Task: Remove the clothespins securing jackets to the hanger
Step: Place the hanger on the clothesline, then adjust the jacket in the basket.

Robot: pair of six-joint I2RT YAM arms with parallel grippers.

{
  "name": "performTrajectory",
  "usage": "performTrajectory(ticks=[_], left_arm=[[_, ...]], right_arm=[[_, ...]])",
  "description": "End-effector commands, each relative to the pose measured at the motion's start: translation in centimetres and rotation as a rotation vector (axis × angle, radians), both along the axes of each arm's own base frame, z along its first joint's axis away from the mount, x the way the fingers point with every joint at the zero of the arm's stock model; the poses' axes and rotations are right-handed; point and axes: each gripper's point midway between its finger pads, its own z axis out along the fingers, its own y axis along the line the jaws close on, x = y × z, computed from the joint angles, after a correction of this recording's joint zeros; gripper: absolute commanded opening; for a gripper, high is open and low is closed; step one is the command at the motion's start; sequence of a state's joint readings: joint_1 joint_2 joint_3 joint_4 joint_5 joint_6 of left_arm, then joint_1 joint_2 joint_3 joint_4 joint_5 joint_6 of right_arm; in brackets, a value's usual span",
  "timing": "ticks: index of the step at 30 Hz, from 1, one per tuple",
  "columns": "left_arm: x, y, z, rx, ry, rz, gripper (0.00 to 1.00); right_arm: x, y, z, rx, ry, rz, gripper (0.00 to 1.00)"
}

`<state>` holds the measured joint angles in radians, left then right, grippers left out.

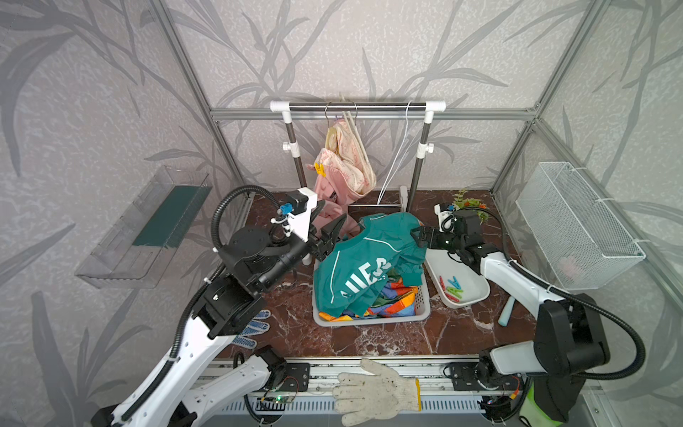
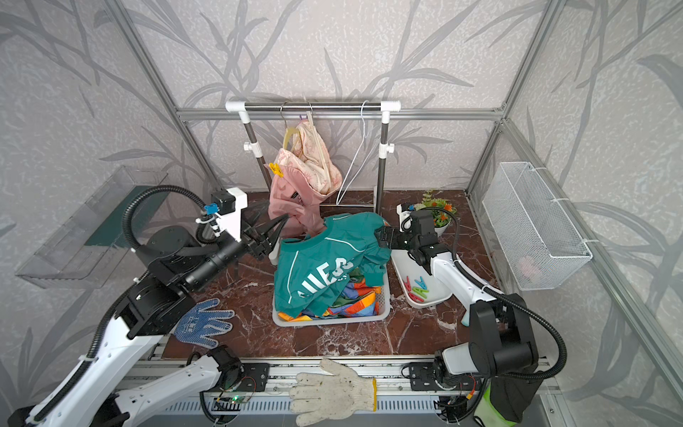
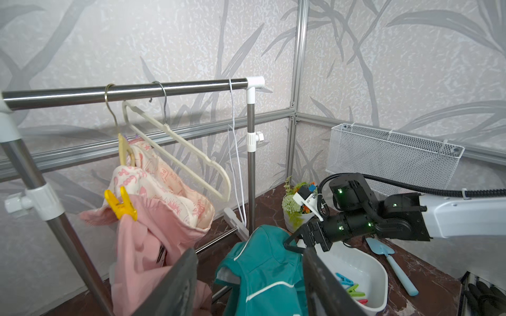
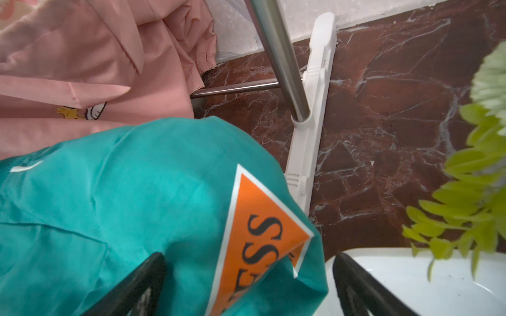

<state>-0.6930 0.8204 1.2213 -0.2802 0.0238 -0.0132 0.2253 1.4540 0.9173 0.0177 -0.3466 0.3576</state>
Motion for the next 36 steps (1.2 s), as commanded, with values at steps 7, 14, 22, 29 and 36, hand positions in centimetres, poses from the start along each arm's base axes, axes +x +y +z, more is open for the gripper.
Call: performTrajectory(ticks=[7,14,22,29,36], left_arm=[[-1.2,4.3,-11.4,0.028,0.322,0.209,0.6],[-1.9,5.0,-20.8,0.006,0.565,0.275,0.63],[-1.7,3.9,-26.2,0.046,0.713,0.292,0.64],[-1.7,4.1,-28.8,0.045,0.764,0.327,0.63],[-1.1,4.3,-29.3,0.056,0.724,0.341,0.63]], right_arm=[[2.3,2.9,2.2,0.19,-0.056,0.11,0.96],[0.4,5.5,2.4,0.249,-0.037,0.216,0.7],[-2.8,7.4,4.8,0.254,-0.064,0.304,0.26],[-8.3,11.0,6.7,0.219,-0.096,0.452,0.08],[-16.0,14.1,5.6,0.159,-0.083,0.561,0.0]])
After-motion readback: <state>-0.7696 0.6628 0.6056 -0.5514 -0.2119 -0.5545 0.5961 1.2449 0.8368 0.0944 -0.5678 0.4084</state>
